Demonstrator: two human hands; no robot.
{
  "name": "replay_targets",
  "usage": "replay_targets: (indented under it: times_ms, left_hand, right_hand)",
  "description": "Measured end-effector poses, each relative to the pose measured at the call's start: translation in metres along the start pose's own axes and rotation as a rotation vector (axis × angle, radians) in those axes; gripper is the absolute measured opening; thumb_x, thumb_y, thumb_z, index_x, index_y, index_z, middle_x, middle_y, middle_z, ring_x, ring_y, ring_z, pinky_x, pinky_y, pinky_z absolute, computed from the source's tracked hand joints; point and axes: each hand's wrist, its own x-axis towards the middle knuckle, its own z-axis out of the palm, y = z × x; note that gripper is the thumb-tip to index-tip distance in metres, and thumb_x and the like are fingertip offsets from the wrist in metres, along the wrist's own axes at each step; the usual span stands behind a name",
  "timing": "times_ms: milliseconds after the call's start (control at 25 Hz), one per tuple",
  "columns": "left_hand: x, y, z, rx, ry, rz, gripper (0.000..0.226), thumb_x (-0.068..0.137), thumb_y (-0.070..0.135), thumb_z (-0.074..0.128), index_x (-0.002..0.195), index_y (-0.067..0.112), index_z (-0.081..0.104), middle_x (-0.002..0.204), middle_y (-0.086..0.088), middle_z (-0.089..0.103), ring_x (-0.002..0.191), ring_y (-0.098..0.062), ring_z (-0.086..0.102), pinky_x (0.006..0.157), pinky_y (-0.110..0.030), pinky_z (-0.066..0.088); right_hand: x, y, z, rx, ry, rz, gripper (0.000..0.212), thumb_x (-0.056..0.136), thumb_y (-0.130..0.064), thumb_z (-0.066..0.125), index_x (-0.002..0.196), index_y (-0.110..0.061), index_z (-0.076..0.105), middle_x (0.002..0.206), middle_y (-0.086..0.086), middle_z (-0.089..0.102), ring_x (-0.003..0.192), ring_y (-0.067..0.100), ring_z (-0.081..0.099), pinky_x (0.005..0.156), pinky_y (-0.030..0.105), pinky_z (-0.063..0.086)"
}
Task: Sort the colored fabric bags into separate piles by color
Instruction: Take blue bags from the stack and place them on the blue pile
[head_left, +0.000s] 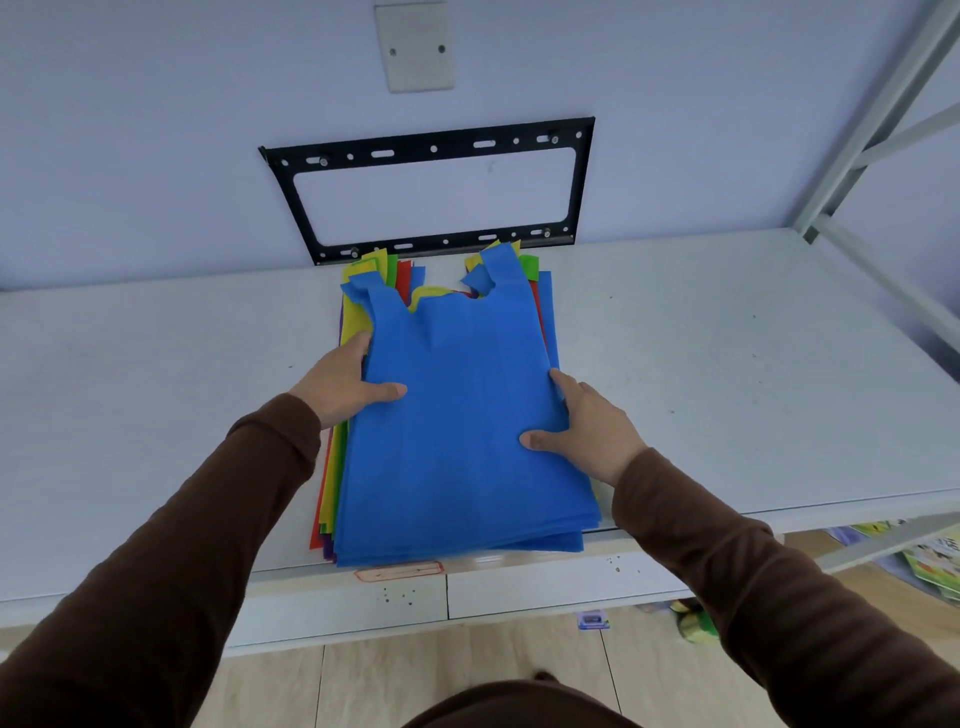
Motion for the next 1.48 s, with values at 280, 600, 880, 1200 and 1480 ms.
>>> replay_targets:
  times_ms: [280,600,880,1200,1480]
  left_hand:
    - [-0.006,0.026,0.005,-0.676,0.015,-0.147,0.095,0.093,-0.010,0.051,0.154,0.035,-0.005,0.122,0.005,0.056,0.092,-0.018,0.064,0.057,-0.027,0.058]
    - [-0.011,0.014,0.002,-0.768,0.062,-0.131,0.087,0.095,-0.012,0.043,0.155,0.036,0.004,0.133,0.001,0.056,0.081,-0.015,0.067,0.054,-0.020,0.054]
    - [-0.006,0.003,0.013,-0.717,0.159,-0.135,0.101,0.092,-0.016,0.042,0.150,0.045,-0.013,0.144,0.000,0.046,0.111,-0.025,0.061,0.072,-0.035,0.058]
    - [0.002,-0.011,-0.002,-0.604,-0.022,-0.100,0.085,0.092,-0.016,0.044,0.152,0.039,0.022,0.157,0.010,0.028,0.131,-0.021,0.047,0.098,-0.035,0.048]
    - [0.005,-0.020,0.004,-0.652,0.048,-0.142,0.074,0.093,-0.014,0.043,0.152,0.028,0.029,0.155,0.003,0.034,0.123,-0.023,0.051,0.088,-0.032,0.050]
  right_hand:
    - [0.010,0.000,-0.017,0.280,0.152,-0.078,0.061,0.089,-0.016,0.066,0.145,-0.023,0.043,0.095,-0.002,0.058,0.076,0.012,0.055,0.084,0.032,0.048]
    - [0.007,0.013,-0.018,0.247,0.412,-0.059,0.029,0.095,-0.024,0.057,0.123,-0.022,0.062,0.094,0.001,0.060,0.085,0.018,0.056,0.087,0.040,0.050]
    - [0.003,-0.020,0.000,-0.053,0.079,-0.039,0.087,0.082,-0.046,0.071,0.151,-0.024,0.024,0.122,0.009,0.055,0.109,0.030,0.059,0.092,0.038,0.048]
    - [0.010,-0.034,0.002,0.419,-0.050,0.031,0.102,0.076,-0.034,0.080,0.153,-0.038,0.013,0.140,0.004,0.052,0.117,0.025,0.058,0.097,0.045,0.053]
    - [0.000,-0.043,0.012,-0.094,0.041,0.017,0.095,0.082,-0.035,0.072,0.155,-0.031,0.011,0.140,0.013,0.043,0.114,0.037,0.057,0.094,0.039,0.048]
